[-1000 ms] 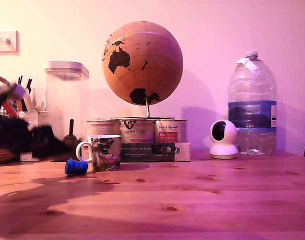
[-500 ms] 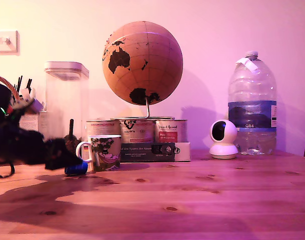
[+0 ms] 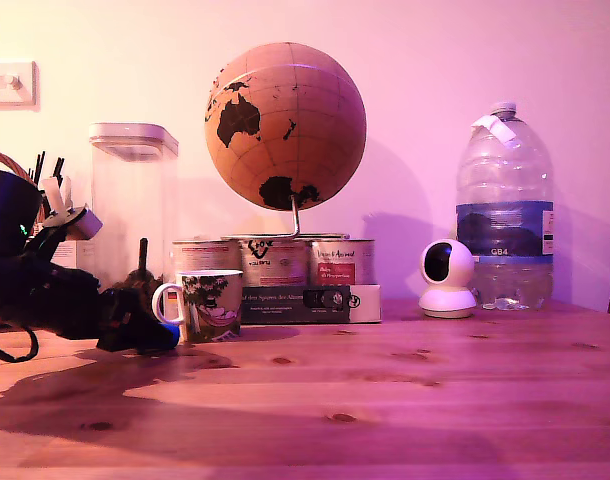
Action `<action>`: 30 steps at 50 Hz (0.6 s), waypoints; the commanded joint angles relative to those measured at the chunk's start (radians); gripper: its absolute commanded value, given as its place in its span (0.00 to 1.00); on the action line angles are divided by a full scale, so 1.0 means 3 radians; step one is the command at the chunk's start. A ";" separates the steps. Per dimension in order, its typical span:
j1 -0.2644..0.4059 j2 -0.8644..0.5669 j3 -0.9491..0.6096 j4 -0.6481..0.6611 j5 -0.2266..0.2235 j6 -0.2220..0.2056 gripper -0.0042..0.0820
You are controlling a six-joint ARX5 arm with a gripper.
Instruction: Pick up the coffee capsules from the table one by one and drop them inside the nearest coffee cup
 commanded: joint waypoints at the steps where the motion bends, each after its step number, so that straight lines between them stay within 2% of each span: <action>1: -0.0013 0.0098 0.0001 0.0003 -0.0001 0.0041 0.54; 6: -0.0013 0.0098 0.0001 -0.0028 -0.0001 0.0090 0.40; 10: -0.0014 0.0098 0.0001 -0.0033 0.0000 0.0093 0.36; 17: -0.0017 0.0098 0.0001 -0.0033 0.0013 0.0092 0.35; 24: -0.0025 0.0094 0.0001 -0.0048 0.0116 0.0086 0.35; 30: -0.0025 0.0075 0.0001 -0.0069 0.0270 0.0034 0.35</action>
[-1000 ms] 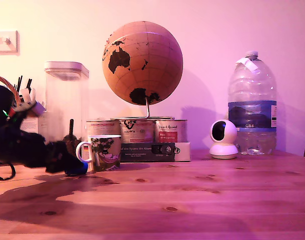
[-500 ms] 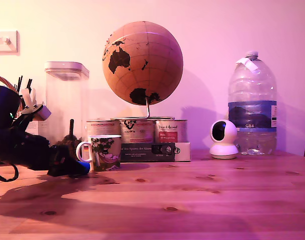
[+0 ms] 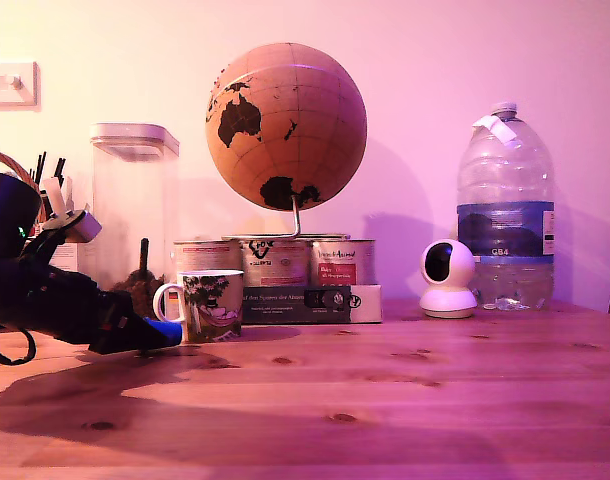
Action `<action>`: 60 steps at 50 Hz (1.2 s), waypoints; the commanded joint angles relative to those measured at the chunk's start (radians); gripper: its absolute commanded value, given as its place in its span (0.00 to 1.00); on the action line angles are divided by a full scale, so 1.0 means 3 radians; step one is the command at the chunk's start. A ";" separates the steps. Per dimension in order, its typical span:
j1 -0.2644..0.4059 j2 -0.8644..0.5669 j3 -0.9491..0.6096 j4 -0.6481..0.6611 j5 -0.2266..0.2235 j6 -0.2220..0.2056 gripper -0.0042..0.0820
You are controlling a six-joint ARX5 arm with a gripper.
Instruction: Pick up the coffee capsules from the table one by one and drop them inside the nearest coffee cup
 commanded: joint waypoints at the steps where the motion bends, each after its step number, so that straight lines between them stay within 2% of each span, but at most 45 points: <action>1: -0.0024 0.0066 0.0001 -0.0008 0.0081 -0.0017 0.35; 7: -0.0024 -0.0029 0.0001 -0.0125 0.0219 -0.0057 0.35; 16: -0.0024 -0.0268 0.0001 -0.0366 0.0299 -0.0053 0.35; 28: -0.0028 -0.0615 0.0000 -0.0565 0.0292 -0.0050 0.35; 43: -0.0081 -0.1022 0.0031 -0.0689 -0.0061 -0.0060 0.35; 54: -0.0186 -0.1026 0.0262 -0.0974 -0.0319 -0.0084 0.35; 60: -0.0256 -0.1020 0.0460 -0.1207 -0.0422 -0.0025 0.35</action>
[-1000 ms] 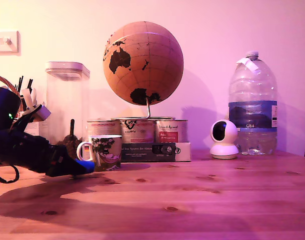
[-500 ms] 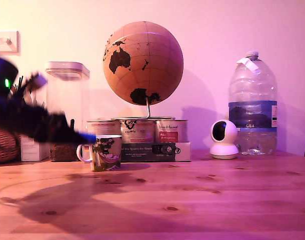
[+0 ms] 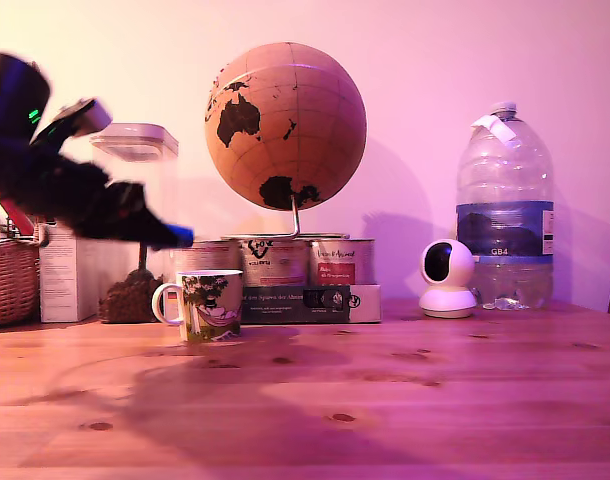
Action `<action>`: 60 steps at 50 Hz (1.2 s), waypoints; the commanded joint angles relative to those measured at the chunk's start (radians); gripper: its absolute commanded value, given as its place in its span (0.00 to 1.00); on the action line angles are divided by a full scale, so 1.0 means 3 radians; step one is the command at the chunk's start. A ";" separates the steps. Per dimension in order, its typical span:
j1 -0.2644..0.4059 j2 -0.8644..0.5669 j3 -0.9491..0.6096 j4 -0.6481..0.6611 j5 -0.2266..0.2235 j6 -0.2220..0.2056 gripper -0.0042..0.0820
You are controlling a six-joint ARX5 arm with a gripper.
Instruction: Pick up the coffee capsules from the table one by one and drop them inside the nearest coffee cup
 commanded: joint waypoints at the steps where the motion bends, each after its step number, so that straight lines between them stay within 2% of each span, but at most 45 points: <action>1: -0.0058 0.0017 0.0114 -0.0098 -0.0056 0.0057 0.35; 15: -0.0128 0.0155 0.0632 -0.0796 -0.0211 0.0205 0.35; 44: -0.0235 0.0900 0.1925 -0.2205 -0.0455 0.0478 0.35; 50: -0.0237 0.1006 0.2063 -0.2407 -0.0501 0.0526 0.35; 58: -0.0244 0.1040 0.2074 -0.2448 -0.0604 0.0551 0.37; 60: -0.0244 0.1040 0.2074 -0.2447 -0.0621 0.0554 0.40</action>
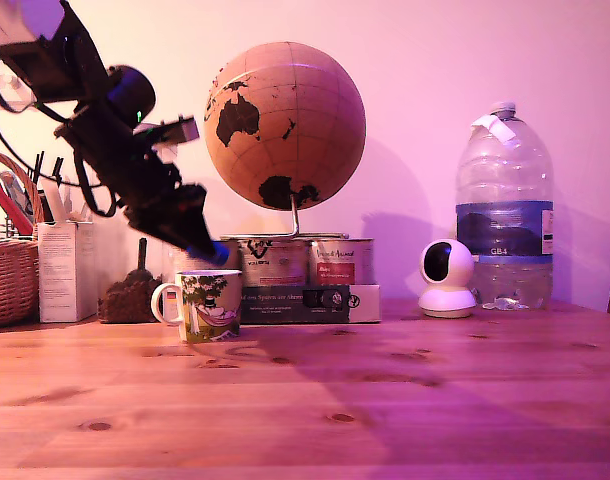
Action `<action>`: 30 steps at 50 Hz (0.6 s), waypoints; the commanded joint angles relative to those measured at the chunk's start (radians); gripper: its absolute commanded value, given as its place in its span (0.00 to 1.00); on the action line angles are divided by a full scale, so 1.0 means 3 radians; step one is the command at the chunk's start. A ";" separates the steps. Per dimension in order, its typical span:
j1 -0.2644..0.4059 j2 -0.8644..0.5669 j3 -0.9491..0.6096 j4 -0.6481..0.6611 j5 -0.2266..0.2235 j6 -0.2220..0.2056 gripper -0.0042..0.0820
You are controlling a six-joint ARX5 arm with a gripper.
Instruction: Pick up the coffee capsules from the table one by one and drop them inside the nearest coffee cup
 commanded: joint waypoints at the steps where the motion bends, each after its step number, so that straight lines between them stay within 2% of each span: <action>1: -0.0011 0.0112 -0.0009 0.0025 -0.0022 0.0032 0.45; 6: -0.0011 0.0112 -0.0009 0.0061 -0.0029 0.0033 0.79; 8: -0.0011 0.0112 -0.0009 0.0061 -0.0047 0.0032 0.87; 10: -0.0011 0.0112 -0.0009 0.0060 -0.0051 0.0032 0.91; 30: 0.0000 0.0109 -0.0009 0.0080 -0.0037 0.0032 0.91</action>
